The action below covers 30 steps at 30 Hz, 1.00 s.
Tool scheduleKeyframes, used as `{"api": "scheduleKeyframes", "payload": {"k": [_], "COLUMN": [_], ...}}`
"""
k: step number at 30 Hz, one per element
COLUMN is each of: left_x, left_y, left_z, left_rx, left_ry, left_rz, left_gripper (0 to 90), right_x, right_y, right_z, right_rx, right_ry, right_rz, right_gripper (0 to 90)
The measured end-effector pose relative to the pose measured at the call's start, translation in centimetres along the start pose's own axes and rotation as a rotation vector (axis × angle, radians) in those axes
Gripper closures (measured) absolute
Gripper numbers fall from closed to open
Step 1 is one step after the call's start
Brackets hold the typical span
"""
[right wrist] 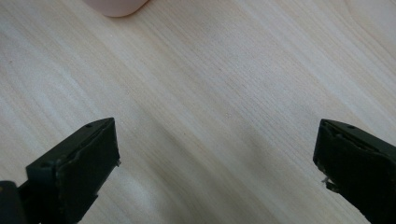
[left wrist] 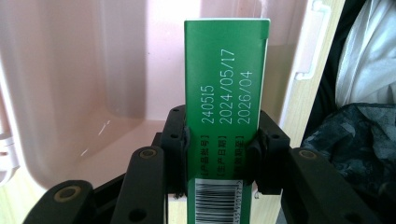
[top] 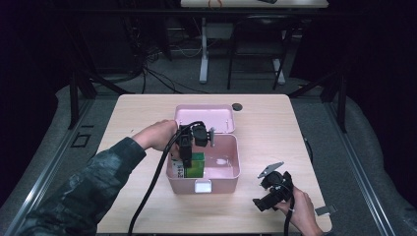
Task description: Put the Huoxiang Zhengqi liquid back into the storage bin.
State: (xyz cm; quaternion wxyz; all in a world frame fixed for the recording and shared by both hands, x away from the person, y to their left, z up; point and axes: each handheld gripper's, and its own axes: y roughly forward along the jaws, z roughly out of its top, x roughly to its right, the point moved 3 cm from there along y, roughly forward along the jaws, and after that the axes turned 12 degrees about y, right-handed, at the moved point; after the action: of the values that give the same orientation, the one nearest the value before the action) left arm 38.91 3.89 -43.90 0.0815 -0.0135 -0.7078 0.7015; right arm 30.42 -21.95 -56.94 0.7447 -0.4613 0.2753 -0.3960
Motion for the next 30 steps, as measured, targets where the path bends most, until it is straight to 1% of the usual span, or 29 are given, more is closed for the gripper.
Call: {"api": "scheduleKeyframes", "payload": {"k": [9, 11, 14, 15, 18, 23, 25, 30], "left_x": [-0.1, -0.1, -0.1, -0.1, 0.0, 0.2, 0.3, 0.4], "left_y": [1.1, 1.4, 1.7, 1.8, 2.0, 2.1, 2.1, 2.1], "left_z": [-0.3, -0.4, -0.5, -0.6, -0.7, -0.8, -0.8, -0.7], "left_rx": [0.005, 0.007, 0.005, 0.008, 0.017, 0.017, 0.015, 0.012], "left_ry": [0.0, -0.012, -0.008, -0.01, -0.009, -0.01, -0.002, 0.01], "left_rz": [-0.003, -0.003, 0.0, -0.005, 0.001, 0.011, 0.014, 0.022], "left_gripper": [63.5, 63.5, 63.5, 63.4, 63.4, 63.5, 63.5, 63.4], "right_x": [0.0, 0.0, 0.0, 0.0, 0.0, -0.1, 0.0, -0.1], "right_y": [0.0, 0.0, 0.0, 0.0, 0.1, 0.1, 0.1, 0.1], "right_z": [0.0, 0.0, 0.0, 0.0, 0.0, 0.0, 0.0, 0.0], "right_rx": [0.003, 0.003, 0.002, 0.002, 0.0, 0.0, -0.004, -0.006], "right_ry": [0.0, 0.001, 0.0, -0.001, 0.003, 0.008, -0.001, 0.002], "right_rz": [0.002, 0.003, 0.005, 0.004, 0.008, 0.014, 0.005, 0.008], "right_gripper": [0.0, 0.0, 0.0, 0.0, 0.0, 0.0, 0.0, 0.0]}}
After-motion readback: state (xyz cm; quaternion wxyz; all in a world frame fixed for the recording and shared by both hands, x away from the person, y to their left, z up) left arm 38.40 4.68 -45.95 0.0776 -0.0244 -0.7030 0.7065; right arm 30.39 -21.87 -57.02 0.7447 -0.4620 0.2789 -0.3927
